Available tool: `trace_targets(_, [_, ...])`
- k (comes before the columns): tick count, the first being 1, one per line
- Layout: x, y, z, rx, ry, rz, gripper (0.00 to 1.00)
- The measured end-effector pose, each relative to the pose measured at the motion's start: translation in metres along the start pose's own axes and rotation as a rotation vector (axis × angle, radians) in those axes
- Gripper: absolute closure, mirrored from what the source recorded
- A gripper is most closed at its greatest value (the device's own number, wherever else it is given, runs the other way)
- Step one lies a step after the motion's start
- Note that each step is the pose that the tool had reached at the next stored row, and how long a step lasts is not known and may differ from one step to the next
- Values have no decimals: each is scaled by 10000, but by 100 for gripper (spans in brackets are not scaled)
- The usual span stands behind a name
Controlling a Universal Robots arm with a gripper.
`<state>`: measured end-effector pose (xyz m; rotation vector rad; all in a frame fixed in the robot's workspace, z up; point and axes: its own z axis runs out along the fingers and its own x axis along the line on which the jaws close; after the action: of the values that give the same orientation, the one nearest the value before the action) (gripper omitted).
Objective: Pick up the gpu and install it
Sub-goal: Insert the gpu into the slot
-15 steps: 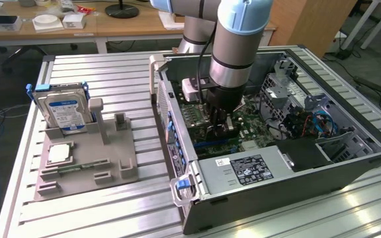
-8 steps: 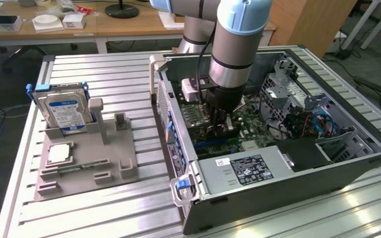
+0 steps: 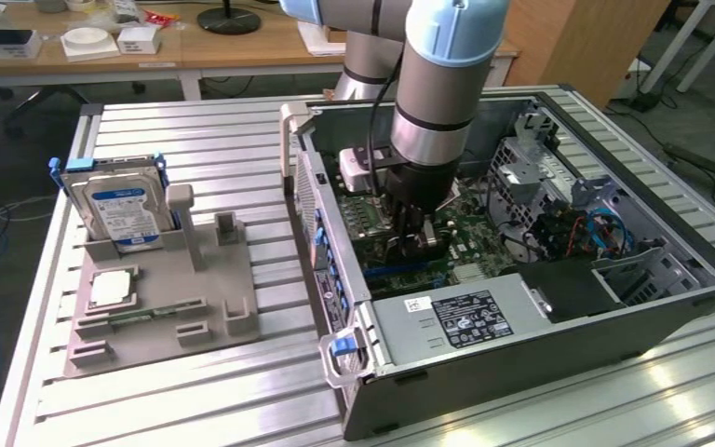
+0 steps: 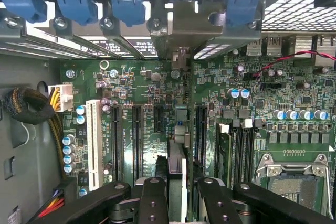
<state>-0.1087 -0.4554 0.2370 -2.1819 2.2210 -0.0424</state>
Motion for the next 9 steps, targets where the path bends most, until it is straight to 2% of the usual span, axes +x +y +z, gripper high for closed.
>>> trace_targets(9, [-2, -1, 0, 1, 0, -1, 73])
